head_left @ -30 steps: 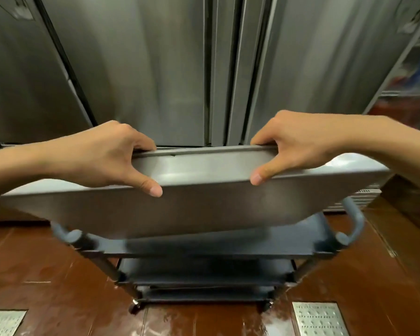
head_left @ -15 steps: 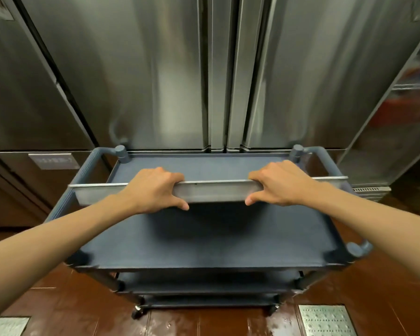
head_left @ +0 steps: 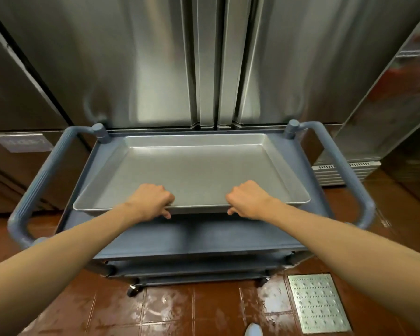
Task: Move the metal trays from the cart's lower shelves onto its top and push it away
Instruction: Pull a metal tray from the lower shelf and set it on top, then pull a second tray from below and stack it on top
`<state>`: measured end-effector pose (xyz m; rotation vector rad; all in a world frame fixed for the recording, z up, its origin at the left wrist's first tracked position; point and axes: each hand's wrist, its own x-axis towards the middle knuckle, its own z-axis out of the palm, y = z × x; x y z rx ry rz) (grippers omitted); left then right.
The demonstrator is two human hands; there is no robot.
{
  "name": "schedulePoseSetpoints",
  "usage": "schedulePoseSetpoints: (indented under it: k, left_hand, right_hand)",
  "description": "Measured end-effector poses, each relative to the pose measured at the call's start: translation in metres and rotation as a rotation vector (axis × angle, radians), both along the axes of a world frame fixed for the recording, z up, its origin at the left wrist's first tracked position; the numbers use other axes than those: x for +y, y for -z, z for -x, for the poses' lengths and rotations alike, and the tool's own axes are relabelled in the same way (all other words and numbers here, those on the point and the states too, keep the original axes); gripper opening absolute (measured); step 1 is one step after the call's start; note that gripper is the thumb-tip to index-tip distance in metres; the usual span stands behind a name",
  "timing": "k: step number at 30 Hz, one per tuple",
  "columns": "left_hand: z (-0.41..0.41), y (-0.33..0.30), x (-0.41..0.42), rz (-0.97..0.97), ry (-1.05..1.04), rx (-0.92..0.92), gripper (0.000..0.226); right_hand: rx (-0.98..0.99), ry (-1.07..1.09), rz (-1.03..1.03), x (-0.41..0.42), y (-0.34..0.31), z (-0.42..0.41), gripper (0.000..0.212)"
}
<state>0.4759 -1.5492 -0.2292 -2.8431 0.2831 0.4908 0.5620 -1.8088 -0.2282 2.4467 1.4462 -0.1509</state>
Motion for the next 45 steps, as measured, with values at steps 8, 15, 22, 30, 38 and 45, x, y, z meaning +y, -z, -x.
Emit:
schedulePoseSetpoints:
  k: [8, 15, 22, 30, 38, 45]
  left_hand:
    - [0.023, 0.084, 0.002, 0.031, -0.133, 0.017, 0.03]
    - [0.034, 0.091, 0.006, 0.331, -0.26, -0.05, 0.04]
    - [0.019, 0.014, -0.012, 1.355, -0.638, -0.516, 0.032]
    - [0.048, -0.02, -0.031, 1.694, -0.551, -0.952, 0.033]
    - [0.108, 0.071, -0.053, 1.642, -0.785, -0.869, 0.034]
    - [0.161, 0.162, -0.072, 1.566, -0.783, -0.8, 0.025]
  right_hand:
    - [0.095, 0.172, 0.04, 0.006, 0.087, 0.018, 0.034]
    - [0.293, 0.38, -0.086, 0.005, 0.089, 0.013, 0.048]
    - [0.722, 0.628, -1.176, 0.03, 0.009, 0.014, 0.034]
    - [0.863, 0.653, -1.736, 0.035, -0.02, 0.044, 0.035]
    - [0.862, 0.743, -1.639, 0.021, 0.07, 0.106, 0.034]
    - [0.749, 0.571, -1.592, 0.011, 0.158, 0.165, 0.023]
